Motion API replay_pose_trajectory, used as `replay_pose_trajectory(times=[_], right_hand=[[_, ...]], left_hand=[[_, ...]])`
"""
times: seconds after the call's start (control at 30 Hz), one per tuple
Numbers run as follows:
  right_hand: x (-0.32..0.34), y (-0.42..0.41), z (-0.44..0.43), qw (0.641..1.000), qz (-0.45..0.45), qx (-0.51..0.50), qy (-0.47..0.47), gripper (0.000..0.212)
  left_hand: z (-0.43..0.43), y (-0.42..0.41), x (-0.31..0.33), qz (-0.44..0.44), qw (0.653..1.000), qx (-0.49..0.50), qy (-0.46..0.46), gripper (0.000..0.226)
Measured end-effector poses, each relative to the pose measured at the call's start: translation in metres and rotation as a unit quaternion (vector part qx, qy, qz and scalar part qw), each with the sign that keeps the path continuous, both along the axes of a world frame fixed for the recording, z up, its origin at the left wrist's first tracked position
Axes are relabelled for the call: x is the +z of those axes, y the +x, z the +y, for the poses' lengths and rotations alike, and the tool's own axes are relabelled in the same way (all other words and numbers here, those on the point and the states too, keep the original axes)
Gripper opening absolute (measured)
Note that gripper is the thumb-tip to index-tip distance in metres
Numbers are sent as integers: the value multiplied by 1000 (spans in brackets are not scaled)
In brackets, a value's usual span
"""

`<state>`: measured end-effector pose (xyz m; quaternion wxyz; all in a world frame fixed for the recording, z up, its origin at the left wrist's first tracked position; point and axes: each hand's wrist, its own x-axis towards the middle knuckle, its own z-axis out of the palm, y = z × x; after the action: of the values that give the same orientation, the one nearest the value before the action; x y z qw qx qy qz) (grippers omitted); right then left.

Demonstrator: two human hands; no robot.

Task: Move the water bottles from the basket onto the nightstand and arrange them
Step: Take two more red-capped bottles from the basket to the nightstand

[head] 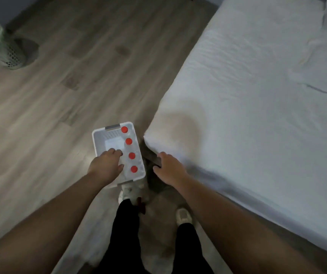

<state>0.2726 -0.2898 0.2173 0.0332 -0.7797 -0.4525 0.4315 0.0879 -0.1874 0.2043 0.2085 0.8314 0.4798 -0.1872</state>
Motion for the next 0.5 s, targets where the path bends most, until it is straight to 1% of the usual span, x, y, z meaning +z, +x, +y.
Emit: replay_pose_trajectory(times=[0.1, 0.2, 0.3, 0.4, 0.5], right_hand=[[-32, -23, 43, 998, 21, -45, -28, 51], [-73, -43, 80, 995, 36, -78, -43, 46], [-118, -57, 110, 993, 24, -104, -43, 40], [-161, -64, 133, 992, 10, -118, -43, 44], [-195, -67, 146, 993, -15, -111, -43, 51]], left_hand=[[57, -2, -32, -7, 999, -40, -11, 41], [99, -1, -70, -14, 998, -63, -17, 45], [132, 5, -114, -25, 996, -85, -3, 52], [158, 14, -160, -39, 994, -106, -5, 56], [173, 22, -198, -30, 989, -146, 0, 60]])
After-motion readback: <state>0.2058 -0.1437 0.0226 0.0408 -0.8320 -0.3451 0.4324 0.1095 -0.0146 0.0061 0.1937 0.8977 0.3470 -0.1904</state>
